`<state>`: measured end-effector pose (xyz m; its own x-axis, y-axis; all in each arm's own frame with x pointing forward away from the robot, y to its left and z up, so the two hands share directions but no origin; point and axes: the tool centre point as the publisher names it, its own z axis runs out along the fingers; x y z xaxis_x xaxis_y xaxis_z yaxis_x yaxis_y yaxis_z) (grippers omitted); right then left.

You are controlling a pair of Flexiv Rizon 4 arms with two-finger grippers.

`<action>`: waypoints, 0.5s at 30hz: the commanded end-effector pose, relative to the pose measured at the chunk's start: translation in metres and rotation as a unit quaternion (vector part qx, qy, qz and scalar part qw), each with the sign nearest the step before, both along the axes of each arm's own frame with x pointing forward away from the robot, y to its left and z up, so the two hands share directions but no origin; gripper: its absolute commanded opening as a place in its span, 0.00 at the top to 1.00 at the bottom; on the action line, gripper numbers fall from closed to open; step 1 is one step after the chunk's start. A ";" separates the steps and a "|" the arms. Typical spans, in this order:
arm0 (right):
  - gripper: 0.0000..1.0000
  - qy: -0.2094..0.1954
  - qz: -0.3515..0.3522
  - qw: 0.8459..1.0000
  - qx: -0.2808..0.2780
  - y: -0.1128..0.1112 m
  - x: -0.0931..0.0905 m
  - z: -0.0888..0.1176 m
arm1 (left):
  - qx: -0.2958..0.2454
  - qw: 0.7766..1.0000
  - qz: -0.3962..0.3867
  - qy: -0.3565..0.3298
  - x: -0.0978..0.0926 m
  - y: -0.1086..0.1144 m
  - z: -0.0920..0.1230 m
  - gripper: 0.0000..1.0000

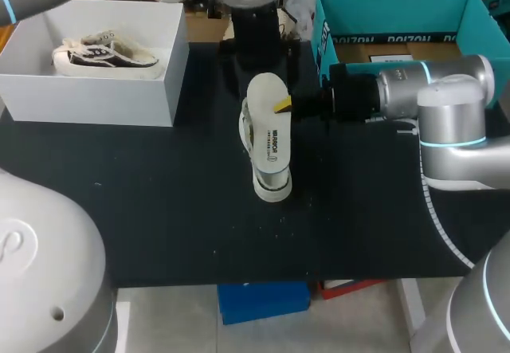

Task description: Take the shoe out of the shoebox, open the shoe tongue, remove and reinsert the insole, then place the shoe into the shoebox

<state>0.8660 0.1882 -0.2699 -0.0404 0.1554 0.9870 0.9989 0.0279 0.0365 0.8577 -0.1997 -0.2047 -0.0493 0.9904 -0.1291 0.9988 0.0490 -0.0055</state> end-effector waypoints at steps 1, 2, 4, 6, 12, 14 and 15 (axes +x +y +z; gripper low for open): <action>1.00 0.000 -0.001 1.000 -0.001 0.001 0.000 0.000 | -0.003 1.000 0.004 -0.024 -0.017 0.001 -0.006 0.00; 1.00 0.000 -0.001 1.000 -0.001 0.001 0.000 0.000 | -0.003 1.000 0.004 -0.025 -0.020 0.001 -0.006 0.00; 1.00 0.000 -0.001 1.000 -0.001 0.001 0.000 0.000 | -0.003 1.000 0.002 -0.026 -0.027 -0.001 -0.008 0.00; 1.00 0.000 -0.001 1.000 -0.001 0.001 0.000 0.000 | -0.001 1.000 0.001 -0.026 -0.033 -0.003 -0.008 0.00; 1.00 0.000 -0.001 1.000 -0.001 0.001 0.000 0.000 | 0.005 1.000 -0.003 -0.027 -0.049 -0.004 -0.009 0.00; 1.00 0.000 -0.001 1.000 -0.001 0.001 0.000 0.000 | 0.009 1.000 -0.004 -0.029 -0.055 -0.004 -0.008 0.00; 1.00 0.000 -0.001 1.000 -0.001 0.001 0.000 0.000 | 0.010 1.000 -0.005 -0.029 -0.058 -0.004 -0.007 0.00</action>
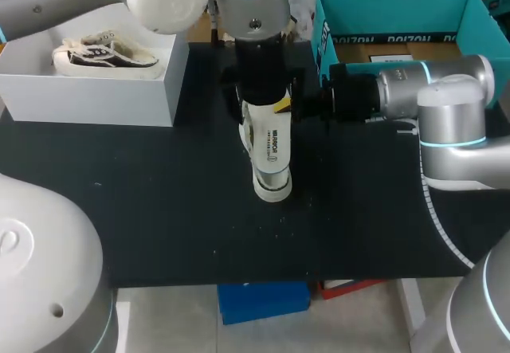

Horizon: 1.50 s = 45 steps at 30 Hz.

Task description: Take the shoe out of the shoebox, open the shoe tongue, remove and reinsert the insole, then place the shoe into the shoebox

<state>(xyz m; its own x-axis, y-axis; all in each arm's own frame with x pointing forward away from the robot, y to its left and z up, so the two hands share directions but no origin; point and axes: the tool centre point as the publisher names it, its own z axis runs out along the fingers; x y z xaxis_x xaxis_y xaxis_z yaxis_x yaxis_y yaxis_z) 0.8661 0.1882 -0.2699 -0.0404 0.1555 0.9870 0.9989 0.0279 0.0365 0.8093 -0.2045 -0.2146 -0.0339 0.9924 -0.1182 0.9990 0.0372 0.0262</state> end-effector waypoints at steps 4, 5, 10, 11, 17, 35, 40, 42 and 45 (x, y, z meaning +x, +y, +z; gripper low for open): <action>1.00 0.000 -0.001 1.000 -0.001 0.001 0.000 0.000 | 0.005 1.000 -0.001 -0.015 -0.019 0.002 0.000 0.00; 1.00 0.000 -0.001 1.000 -0.001 0.001 0.000 0.000 | 0.004 1.000 -0.002 -0.015 -0.021 0.002 -0.001 0.00; 1.00 0.000 -0.001 1.000 -0.001 0.001 0.000 0.000 | -0.016 1.000 -0.009 -0.025 -0.026 0.004 -0.001 0.00; 1.00 0.000 -0.001 1.000 -0.001 0.001 0.000 0.000 | -0.032 0.999 -0.016 -0.031 -0.027 0.005 0.001 0.00; 1.00 0.000 -0.001 1.000 -0.001 0.001 0.000 0.000 | -0.209 0.970 -0.090 -0.086 -0.036 0.020 0.006 0.00; 1.00 0.000 -0.001 1.000 -0.001 0.001 0.000 0.000 | -0.358 0.924 -0.096 -0.090 -0.032 0.042 -0.003 0.00; 1.00 0.000 -0.001 1.000 -0.001 0.001 0.000 0.000 | -0.358 0.924 -0.096 -0.090 -0.032 0.042 -0.003 0.00; 1.00 0.000 -0.001 1.000 -0.001 0.001 0.000 0.000 | -0.358 0.924 -0.096 -0.090 -0.032 0.042 -0.003 0.00; 1.00 0.000 -0.001 1.000 -0.001 0.001 0.000 0.000 | -0.358 0.924 -0.096 -0.090 -0.032 0.042 -0.003 0.00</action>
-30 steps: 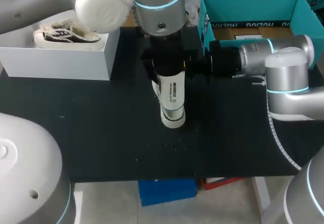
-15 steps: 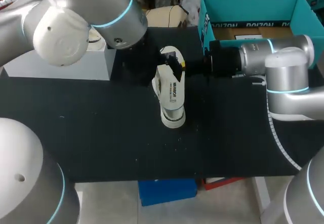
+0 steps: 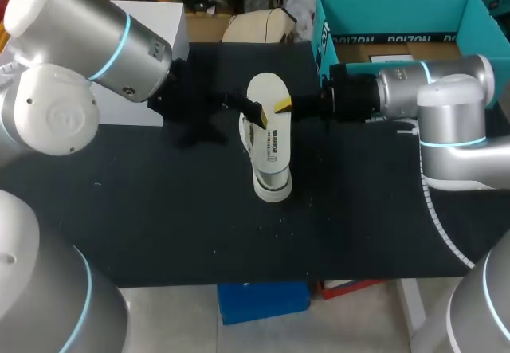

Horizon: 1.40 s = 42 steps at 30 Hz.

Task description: Take the shoe out of the shoebox, open the shoe tongue, remove and reinsert the insole, then place the shoe into the shoebox

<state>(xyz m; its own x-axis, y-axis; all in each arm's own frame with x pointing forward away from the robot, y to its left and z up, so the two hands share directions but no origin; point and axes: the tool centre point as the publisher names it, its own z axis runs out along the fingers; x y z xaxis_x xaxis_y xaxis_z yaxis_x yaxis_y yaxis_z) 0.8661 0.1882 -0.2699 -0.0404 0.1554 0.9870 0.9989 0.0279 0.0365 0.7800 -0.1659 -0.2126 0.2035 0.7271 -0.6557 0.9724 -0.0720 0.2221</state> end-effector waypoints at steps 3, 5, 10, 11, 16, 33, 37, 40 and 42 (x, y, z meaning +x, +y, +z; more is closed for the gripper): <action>1.00 0.000 -0.001 1.000 -0.001 0.001 0.000 0.000 | -0.107 0.994 -0.009 0.033 0.003 0.006 -0.009 0.00; 1.00 0.000 -0.001 1.000 -0.001 0.001 0.000 0.000 | -0.153 0.987 -0.005 0.056 0.008 0.011 -0.013 0.00; 1.00 0.000 -0.001 1.000 -0.001 0.001 0.000 0.000 | -0.231 0.969 0.017 0.084 0.018 0.020 -0.020 0.00; 1.00 0.000 -0.001 1.000 -0.001 0.001 0.000 0.000 | -0.251 0.964 0.018 0.088 0.019 0.020 -0.021 0.00; 1.00 0.000 -0.001 1.000 -0.001 0.001 0.000 0.000 | -0.309 0.946 0.021 0.093 0.026 0.024 -0.026 0.00; 1.00 0.000 -0.001 1.000 -0.001 0.001 0.000 0.000 | -0.422 0.903 0.032 0.073 0.052 0.006 -0.048 0.11; 1.00 0.000 -0.001 1.000 -0.001 0.001 0.000 0.000 | -0.426 0.902 0.028 0.066 0.060 -0.002 -0.049 0.27; 1.00 0.000 -0.001 1.000 -0.001 0.001 0.000 0.000 | -0.422 0.905 0.025 0.057 0.065 -0.008 -0.049 0.35; 1.00 0.000 -0.001 1.000 -0.001 0.001 0.000 0.000 | -0.420 0.906 0.022 0.053 0.067 -0.013 -0.049 0.37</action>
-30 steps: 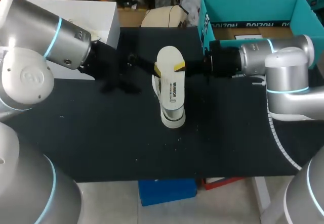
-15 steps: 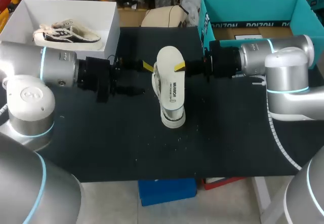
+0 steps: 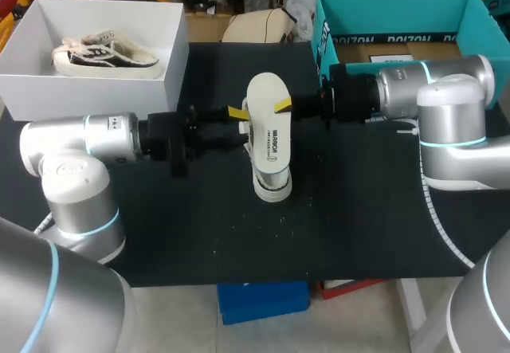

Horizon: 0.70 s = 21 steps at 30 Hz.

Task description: Take the shoe out of the shoebox, open the shoe tongue, remove and reinsert the insole, then place the shoe into the shoebox

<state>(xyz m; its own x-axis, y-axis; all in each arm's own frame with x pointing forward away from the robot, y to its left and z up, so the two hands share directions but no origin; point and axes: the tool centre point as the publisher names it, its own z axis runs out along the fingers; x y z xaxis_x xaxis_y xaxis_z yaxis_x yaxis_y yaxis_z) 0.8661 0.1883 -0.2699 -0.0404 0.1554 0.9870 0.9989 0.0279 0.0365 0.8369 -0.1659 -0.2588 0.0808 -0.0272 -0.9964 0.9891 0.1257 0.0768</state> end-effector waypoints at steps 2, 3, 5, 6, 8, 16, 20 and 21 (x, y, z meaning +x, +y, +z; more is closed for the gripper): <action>1.00 0.000 -0.001 1.000 -0.001 0.001 0.000 0.000 | 0.003 1.000 -0.007 -0.010 0.013 -0.017 -0.004 0.36; 1.00 0.000 -0.001 1.000 -0.001 0.001 0.000 0.000 | 0.006 1.000 -0.008 -0.013 0.014 -0.019 -0.005 0.38; 1.00 0.000 -0.001 1.000 -0.001 0.001 0.000 0.000 | 0.008 1.000 -0.010 -0.015 0.016 -0.023 -0.006 0.41; 1.00 0.000 -0.001 1.000 -0.001 0.001 0.000 0.000 | 0.009 1.000 -0.011 -0.016 0.016 -0.025 -0.006 0.45; 1.00 0.000 -0.001 1.000 -0.001 0.001 0.000 0.000 | 0.011 1.000 -0.012 -0.017 0.018 -0.029 -0.008 0.47; 1.00 0.000 -0.001 1.000 -0.001 0.001 0.000 0.000 | 0.014 0.999 -0.022 -0.021 0.021 -0.038 -0.011 0.56; 1.00 0.000 -0.001 1.000 -0.001 0.001 0.000 0.000 | 0.014 0.999 -0.025 -0.022 0.023 -0.041 -0.011 0.62; 1.00 0.000 -0.001 1.000 -0.001 0.001 0.000 0.000 | 0.015 0.999 -0.027 -0.023 0.024 -0.042 -0.011 0.65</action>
